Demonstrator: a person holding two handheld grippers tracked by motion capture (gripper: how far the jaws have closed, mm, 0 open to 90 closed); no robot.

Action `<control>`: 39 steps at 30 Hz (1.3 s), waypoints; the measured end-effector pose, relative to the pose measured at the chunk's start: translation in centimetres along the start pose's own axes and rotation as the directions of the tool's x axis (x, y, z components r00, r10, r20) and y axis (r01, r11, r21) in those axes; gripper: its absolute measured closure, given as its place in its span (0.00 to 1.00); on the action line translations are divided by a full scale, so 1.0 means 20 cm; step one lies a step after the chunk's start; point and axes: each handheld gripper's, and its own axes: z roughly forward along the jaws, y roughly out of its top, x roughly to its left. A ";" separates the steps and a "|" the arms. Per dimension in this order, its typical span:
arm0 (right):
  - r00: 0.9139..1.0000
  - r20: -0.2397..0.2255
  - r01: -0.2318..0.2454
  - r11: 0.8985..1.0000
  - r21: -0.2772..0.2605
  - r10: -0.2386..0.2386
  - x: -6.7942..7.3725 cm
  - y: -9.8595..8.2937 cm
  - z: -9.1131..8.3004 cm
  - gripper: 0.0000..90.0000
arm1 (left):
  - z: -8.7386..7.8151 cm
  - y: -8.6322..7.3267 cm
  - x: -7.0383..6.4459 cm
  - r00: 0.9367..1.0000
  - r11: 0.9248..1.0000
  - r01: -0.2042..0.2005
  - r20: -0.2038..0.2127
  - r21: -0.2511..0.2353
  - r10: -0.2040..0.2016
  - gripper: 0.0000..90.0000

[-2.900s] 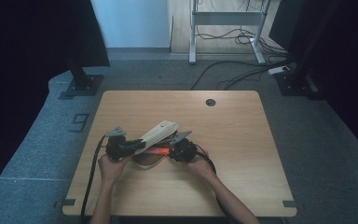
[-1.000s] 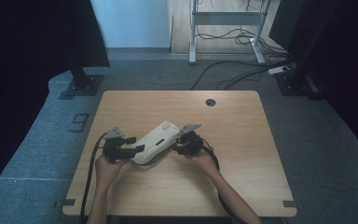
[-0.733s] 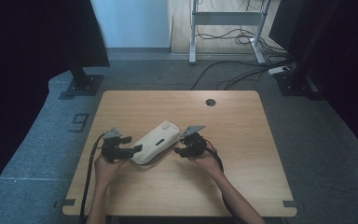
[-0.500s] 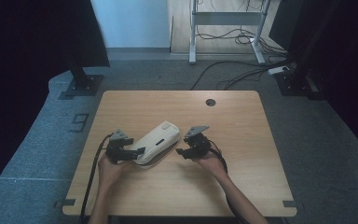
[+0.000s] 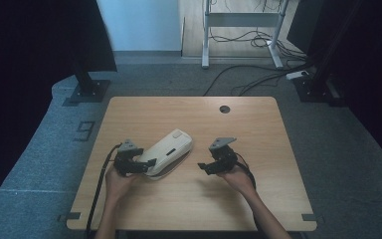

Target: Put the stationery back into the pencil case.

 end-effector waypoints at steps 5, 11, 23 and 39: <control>1.000 0.017 0.001 1.000 0.004 -0.002 -0.01 -0.06 -0.06 0.18 | -0.03 0.00 -0.02 1.000 1.000 -0.016 0.003 0.001 0.016 0.21; 0.999 0.043 -0.010 1.000 -0.001 0.010 -0.02 -0.13 -0.13 0.15 | -0.07 -0.03 -0.02 1.000 1.000 -0.017 0.008 -0.002 0.017 0.18; 0.989 0.135 -0.060 0.998 -0.017 0.061 -0.08 -0.32 -0.29 0.07 | -0.15 -0.15 0.04 0.998 1.000 0.001 -0.064 0.014 0.000 0.09; 0.950 0.242 -0.206 0.979 0.010 0.197 -0.16 -0.64 -0.34 0.00 | -0.05 -0.31 0.11 0.993 0.988 0.004 -0.116 0.157 0.015 0.00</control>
